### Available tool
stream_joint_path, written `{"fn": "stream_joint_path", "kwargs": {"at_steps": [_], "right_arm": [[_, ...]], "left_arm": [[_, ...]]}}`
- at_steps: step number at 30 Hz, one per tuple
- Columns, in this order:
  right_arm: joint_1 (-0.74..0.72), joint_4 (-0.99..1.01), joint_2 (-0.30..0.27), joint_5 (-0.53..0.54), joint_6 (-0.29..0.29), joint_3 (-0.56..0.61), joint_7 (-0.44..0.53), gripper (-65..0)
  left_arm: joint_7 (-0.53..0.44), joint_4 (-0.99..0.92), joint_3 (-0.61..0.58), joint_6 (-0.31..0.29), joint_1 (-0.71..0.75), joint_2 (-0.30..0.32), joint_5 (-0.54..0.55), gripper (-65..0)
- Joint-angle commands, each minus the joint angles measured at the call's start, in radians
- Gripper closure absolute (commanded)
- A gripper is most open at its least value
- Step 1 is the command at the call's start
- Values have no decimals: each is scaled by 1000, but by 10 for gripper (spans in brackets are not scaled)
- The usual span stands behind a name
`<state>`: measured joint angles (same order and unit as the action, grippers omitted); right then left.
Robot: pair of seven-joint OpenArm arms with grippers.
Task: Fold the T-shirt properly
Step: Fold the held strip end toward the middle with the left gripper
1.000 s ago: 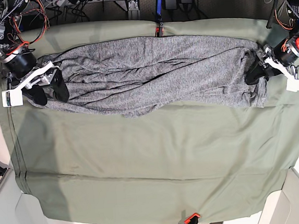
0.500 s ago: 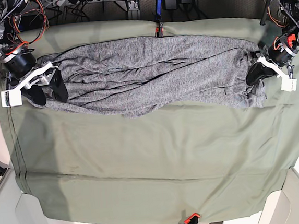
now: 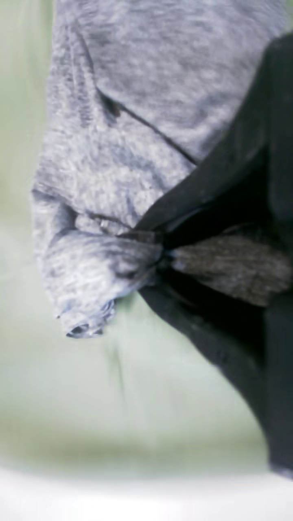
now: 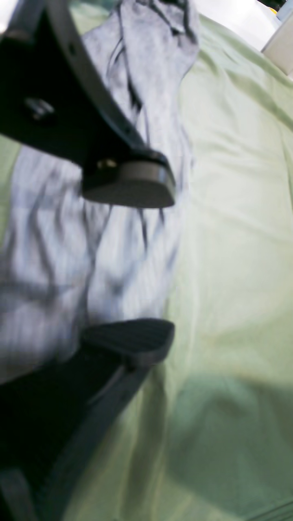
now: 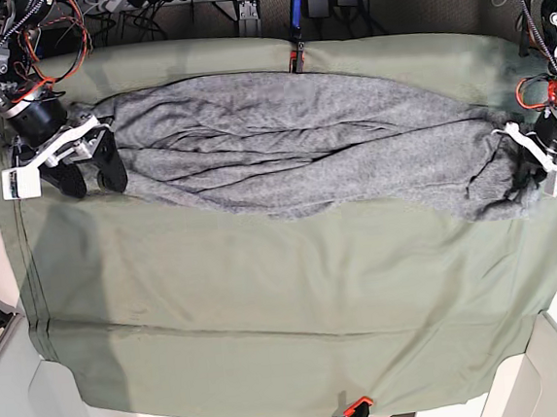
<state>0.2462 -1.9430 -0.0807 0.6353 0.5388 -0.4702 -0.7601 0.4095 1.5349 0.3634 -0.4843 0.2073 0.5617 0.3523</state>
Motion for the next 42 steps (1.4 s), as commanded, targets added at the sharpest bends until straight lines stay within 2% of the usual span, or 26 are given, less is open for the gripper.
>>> {"fn": "stream_joint_path", "kwargs": {"at_steps": [1, 4, 7, 10, 14, 19, 24, 27, 30, 31, 34, 35, 36, 40, 42], "right_arm": [[-7, -19, -8, 19, 8, -3, 27, -419], [-7, -19, -8, 19, 8, -3, 27, -419], [-7, -19, -8, 19, 8, -3, 27, -419], [-7, -19, -7, 19, 8, -3, 27, -419], [-7, -19, -7, 19, 8, -3, 26, -419], [-7, -19, -8, 19, 8, -3, 26, -419], [-7, -19, -7, 20, 8, -3, 26, -419], [-7, -19, -7, 24, 8, -3, 26, -419], [-7, -19, -8, 24, 8, -3, 22, -419], [-7, -19, -7, 24, 8, -3, 21, -419], [-7, -20, -8, 52, 7, -3, -10, -420], [-7, -23, -8, 80, 7, -6, -26, -420], [-7, -29, -7, 102, 7, -11, -36, -420], [-7, -73, -2, 95, 7, -66, -24, -420], [-10, -84, -3, 60, 7, -95, -15, -420]], "left_arm": [[-29, 20, 11, 28, -11, 34, -11, 0], [-28, 46, 11, 55, -10, 53, -48, 0], [-16, 97, 11, 53, -9, 53, -45, 0], [-2, 201, 2, 43, 17, 44, -22, 0], [-1, 368, -39, 62, 80, 18, -21, 0], [0, 425, -193, 57, 120, -17, -53, 0], [-1, 421, -363, 54, 117, -81, -151, 0], [-2, 391, -433, 55, 116, -111, -196, 0], [-2, 354, -477, 54, 106, -135, -197, 0], [-5, 347, -484, 54, 103, -144, -197, -33], [-21, 344, -489, 54, 100, -171, -196, -283], [-22, 344, -489, 55, 101, -174, -193, -347], [-19, 344, -488, 56, 101, -177, -187, -377], [45, 356, -488, 137, 100, -177, -122, -378], [63, 370, -488, 124, 100, -177, -59, -378]]}}
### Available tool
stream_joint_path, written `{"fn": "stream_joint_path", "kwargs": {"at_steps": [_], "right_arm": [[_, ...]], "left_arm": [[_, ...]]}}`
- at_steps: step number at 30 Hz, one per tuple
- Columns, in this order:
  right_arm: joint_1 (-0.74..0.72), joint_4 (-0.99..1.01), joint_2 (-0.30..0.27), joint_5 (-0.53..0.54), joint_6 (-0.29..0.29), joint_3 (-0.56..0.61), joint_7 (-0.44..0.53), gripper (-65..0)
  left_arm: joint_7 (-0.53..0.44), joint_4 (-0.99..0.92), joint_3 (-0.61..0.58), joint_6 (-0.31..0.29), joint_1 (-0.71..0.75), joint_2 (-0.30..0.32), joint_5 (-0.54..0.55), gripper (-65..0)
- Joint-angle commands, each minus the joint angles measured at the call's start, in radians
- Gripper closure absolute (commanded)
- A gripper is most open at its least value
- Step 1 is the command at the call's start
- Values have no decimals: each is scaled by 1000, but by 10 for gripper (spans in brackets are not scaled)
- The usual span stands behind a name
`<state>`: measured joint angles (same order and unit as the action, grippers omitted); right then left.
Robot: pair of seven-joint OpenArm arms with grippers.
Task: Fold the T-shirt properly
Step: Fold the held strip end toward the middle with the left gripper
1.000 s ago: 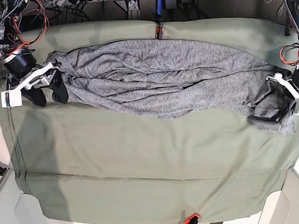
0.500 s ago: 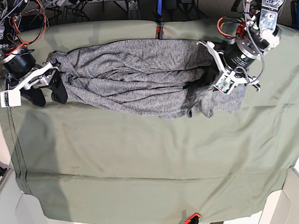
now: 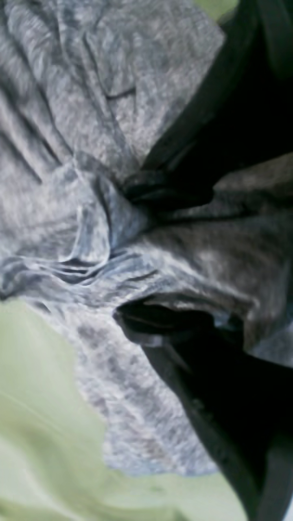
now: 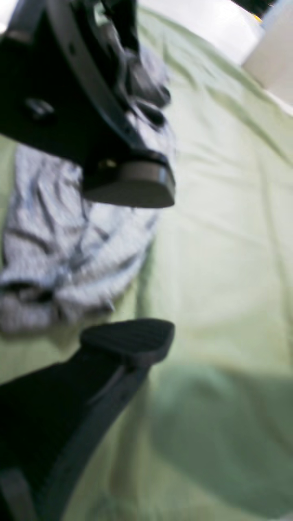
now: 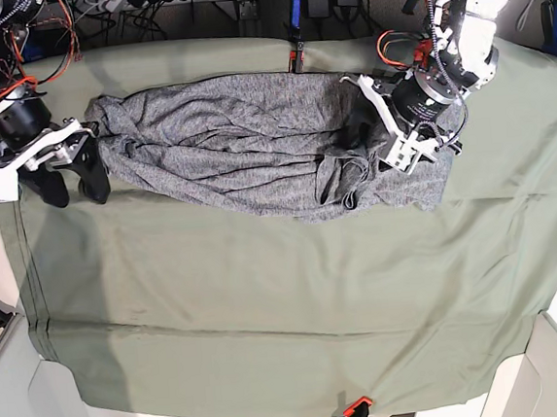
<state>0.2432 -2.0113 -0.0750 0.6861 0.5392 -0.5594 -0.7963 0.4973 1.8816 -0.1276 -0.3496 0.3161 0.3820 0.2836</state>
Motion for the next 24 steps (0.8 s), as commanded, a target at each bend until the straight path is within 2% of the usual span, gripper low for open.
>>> {"fn": "stream_joint_path", "kwargs": {"at_steps": [1, 3, 4, 9, 14, 21, 24], "right_arm": [[-7, -14, -8, -12, 7, -13, 25, -420], [-6, 0, -8, -53, 6, -10, 30, -420], [-4, 11, -8, -66, 6, -3, 31, -420], [0, 81, -8, -113, -12, 51, 42, -420], [-4, 161, -8, -213, -27, 114, 111, -420], [-11, 222, -8, -224, -29, 153, 116, -420], [-15, 226, -8, -270, -71, 153, 154, -420]], "left_arm": [[-24, 28, 3, -45, -8, 3, 47, -378], [-25, 31, 3, -124, -8, 2, 150, -378], [-25, 30, 3, -143, -8, -2, 185, -378], [-19, 30, 2, -164, -12, -6, 234, -378], [-18, 30, 3, -171, -11, -5, 273, -378], [16, 30, 3, -171, -11, -5, 273, -378], [20, 30, 3, -171, -11, -5, 273, -378]]}}
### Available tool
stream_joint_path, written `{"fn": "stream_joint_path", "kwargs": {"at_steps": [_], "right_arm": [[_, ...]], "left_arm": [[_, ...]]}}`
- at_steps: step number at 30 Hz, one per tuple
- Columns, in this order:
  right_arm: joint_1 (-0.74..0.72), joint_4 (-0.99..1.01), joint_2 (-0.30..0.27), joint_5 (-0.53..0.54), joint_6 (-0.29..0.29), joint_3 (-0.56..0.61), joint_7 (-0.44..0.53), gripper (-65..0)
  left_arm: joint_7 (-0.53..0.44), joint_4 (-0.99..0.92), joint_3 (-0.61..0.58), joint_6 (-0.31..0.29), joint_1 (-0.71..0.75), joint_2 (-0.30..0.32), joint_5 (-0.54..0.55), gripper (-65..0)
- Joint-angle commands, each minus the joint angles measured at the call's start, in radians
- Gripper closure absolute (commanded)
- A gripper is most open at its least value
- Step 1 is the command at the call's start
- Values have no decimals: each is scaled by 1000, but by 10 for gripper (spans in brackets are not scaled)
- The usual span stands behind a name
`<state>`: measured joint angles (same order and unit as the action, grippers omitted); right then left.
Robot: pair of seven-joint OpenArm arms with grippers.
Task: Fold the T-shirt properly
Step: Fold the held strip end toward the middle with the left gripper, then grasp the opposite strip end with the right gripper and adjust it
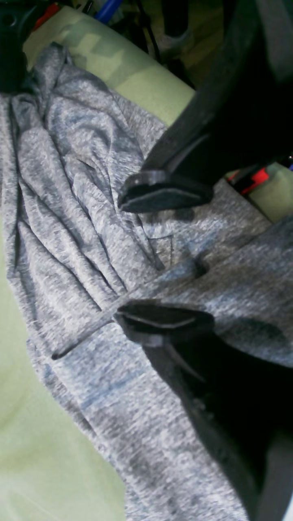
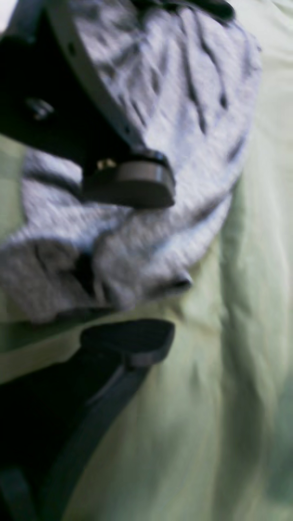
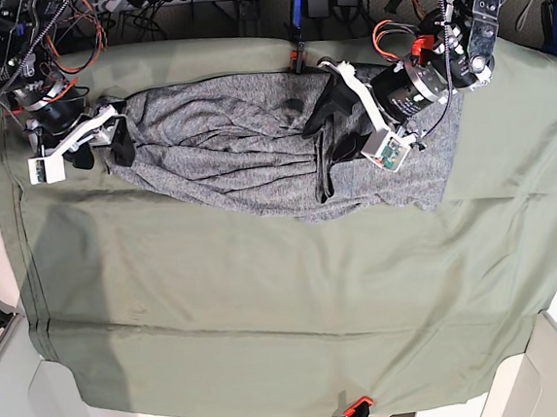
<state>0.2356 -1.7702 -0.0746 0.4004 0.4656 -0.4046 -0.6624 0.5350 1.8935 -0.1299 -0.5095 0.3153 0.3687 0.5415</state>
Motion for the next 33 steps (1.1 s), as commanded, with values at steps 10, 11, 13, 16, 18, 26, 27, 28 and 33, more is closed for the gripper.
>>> {"fn": "stream_joint_path", "kwargs": {"at_steps": [10, 11, 13, 16, 18, 26, 27, 28, 33], "right_arm": [[-60, -6, -14, -94, -29, 0, 42, -420], [-60, -6, -17, -80, -13, 0, 21, -420], [-60, -6, -22, -38, 24, 0, -22, -420], [-55, -10, -31, 13, 40, 0, -68, -419], [-46, -22, -38, 37, 40, 0, -83, -419], [-21, -82, -44, 82, 63, -1, -147, -419], [-21, -82, -44, 82, 63, -1, -160, -419], [-21, -82, -44, 82, 62, -1, -171, -417], [-21, -90, -44, 142, 63, -1, -173, -110]], "left_arm": [[-17, 18, 5, -11, -10, 8, 13, -378], [-18, 18, 5, -11, -10, 8, 5, -378], [-18, 18, 5, -11, -10, 9, -21, -378], [-18, 18, 5, -11, -10, 9, -61, -378], [-19, 18, 5, -11, -10, 9, -74, -378], [-22, 18, 5, -11, -11, 9, -74, -378], [-22, 18, 5, -11, -11, 9, -74, -378], [-23, 18, 5, -11, -11, 9, -74, -378], [-22, 18, 5, -11, -10, 9, -74, -378]]}}
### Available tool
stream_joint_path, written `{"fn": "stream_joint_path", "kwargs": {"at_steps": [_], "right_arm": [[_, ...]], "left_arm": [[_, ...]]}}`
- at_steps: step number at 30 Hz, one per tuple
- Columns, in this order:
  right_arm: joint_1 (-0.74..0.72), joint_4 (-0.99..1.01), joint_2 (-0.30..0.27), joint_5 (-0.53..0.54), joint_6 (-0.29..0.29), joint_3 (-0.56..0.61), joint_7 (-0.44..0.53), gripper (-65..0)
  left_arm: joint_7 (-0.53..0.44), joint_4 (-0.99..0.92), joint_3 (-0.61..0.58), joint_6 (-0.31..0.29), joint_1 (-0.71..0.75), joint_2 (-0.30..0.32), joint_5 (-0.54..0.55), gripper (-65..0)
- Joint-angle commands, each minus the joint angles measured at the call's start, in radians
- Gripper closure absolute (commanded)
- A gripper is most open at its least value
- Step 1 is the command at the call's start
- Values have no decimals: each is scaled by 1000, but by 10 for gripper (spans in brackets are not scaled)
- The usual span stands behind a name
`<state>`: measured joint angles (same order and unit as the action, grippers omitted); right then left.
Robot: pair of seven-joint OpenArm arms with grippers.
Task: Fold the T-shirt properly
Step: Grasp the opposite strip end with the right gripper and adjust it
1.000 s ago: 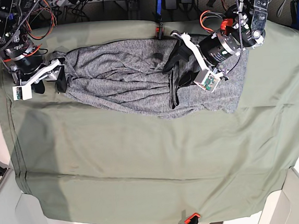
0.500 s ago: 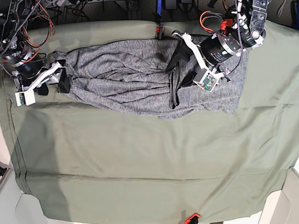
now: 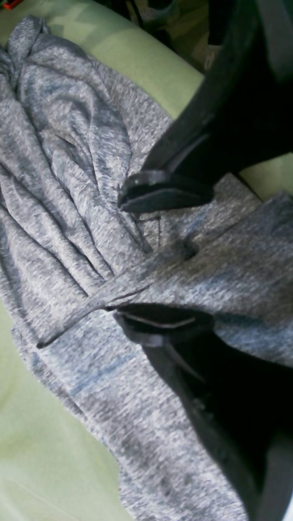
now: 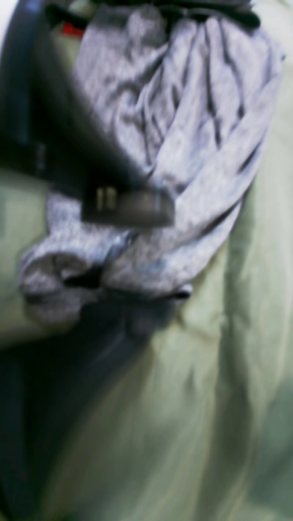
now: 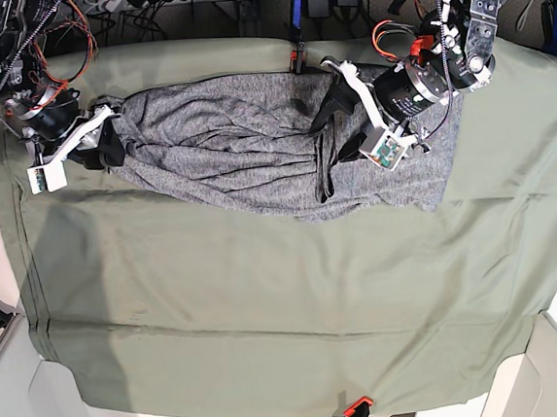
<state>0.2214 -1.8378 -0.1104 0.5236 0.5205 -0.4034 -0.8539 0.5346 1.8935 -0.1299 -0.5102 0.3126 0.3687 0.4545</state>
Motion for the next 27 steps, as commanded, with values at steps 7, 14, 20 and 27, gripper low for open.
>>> {"fn": "stream_joint_path", "kwargs": {"at_steps": [7, 14, 20, 27], "right_arm": [[-7, -66, -8, 64, 41, -2, -4, 0], [13, -66, -9, 63, 45, -2, -81, 0], [40, -49, -38, 39, 45, -1, -81, 0], [15, 37, -83, 3, 45, 0, 49, 0]], "left_arm": [[-21, 18, 5, -11, -8, 9, 12, -378], [-22, 18, 5, -11, -8, 9, 12, -378], [-22, 18, 5, -10, -8, 9, 12, -378], [-22, 18, 5, -11, -8, 9, 14, -378]]}}
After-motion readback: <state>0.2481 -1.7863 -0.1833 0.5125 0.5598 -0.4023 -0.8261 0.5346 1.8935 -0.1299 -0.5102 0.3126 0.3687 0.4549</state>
